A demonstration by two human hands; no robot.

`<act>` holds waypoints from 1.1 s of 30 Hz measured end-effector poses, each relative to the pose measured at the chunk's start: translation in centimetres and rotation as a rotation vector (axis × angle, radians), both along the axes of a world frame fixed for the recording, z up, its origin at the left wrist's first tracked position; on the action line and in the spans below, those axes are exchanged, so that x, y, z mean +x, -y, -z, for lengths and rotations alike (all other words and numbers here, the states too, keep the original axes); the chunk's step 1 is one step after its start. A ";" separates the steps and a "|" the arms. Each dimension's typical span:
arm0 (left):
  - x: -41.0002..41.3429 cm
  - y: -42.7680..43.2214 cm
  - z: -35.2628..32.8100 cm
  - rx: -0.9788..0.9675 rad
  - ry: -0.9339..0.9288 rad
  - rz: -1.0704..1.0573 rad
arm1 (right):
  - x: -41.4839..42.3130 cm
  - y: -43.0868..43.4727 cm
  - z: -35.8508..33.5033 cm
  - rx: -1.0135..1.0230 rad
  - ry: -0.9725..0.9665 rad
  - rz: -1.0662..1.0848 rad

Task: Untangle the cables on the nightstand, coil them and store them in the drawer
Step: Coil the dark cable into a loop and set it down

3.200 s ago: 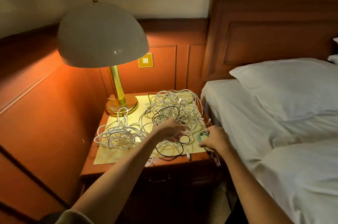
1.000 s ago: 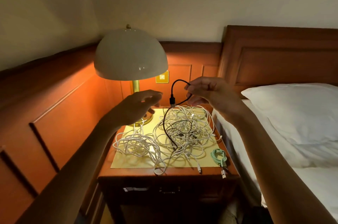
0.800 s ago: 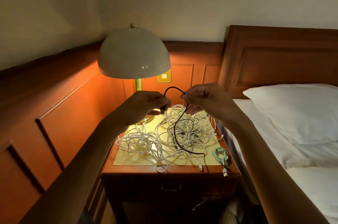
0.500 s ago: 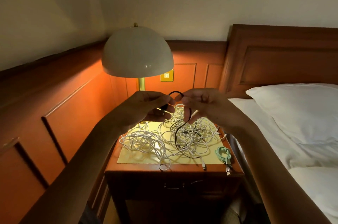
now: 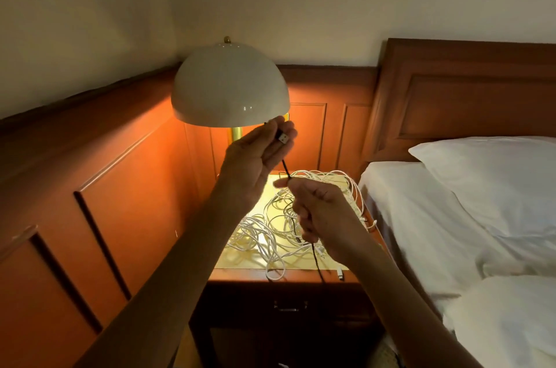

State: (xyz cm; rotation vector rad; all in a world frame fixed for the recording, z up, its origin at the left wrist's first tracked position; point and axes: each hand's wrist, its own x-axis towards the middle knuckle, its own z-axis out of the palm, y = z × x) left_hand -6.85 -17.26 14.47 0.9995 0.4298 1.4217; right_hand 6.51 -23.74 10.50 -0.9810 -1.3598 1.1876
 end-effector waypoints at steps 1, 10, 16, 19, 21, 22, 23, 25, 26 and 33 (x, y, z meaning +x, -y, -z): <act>-0.1 -0.7 0.4 0.082 -0.085 -0.143 | 0.2 0.3 0.3 -0.003 0.073 -0.002; -1.8 -1.9 4.4 0.888 -1.073 -0.255 | 5.6 -1.8 -5.5 0.589 1.101 0.413; -2.1 0.1 2.0 0.274 -0.497 0.374 | 6.6 -3.6 -6.0 0.503 0.568 0.173; -1.7 0.8 0.7 0.122 -0.112 0.346 | 4.1 -3.3 -3.4 0.366 0.269 0.176; -1.1 0.2 0.4 0.020 0.158 0.279 | 2.3 -3.0 -1.3 0.345 0.312 0.226; -0.5 -0.3 0.5 0.010 0.193 0.192 | 1.7 -2.8 -0.4 0.345 0.346 0.238; 0.0 -0.6 0.8 0.043 0.130 0.061 | 1.3 -2.6 0.2 0.343 0.384 0.246; 1.0 -1.2 2.1 0.205 -0.156 -0.275 | 1.3 -2.5 0.5 0.387 0.547 0.298; 1.1 -1.4 3.0 0.335 -0.336 -0.460 | 1.5 -2.5 0.3 0.423 0.658 0.315; -1.8 -3.1 6.0 1.016 -1.088 -0.538 | 5.3 -1.7 -2.6 0.506 1.006 0.287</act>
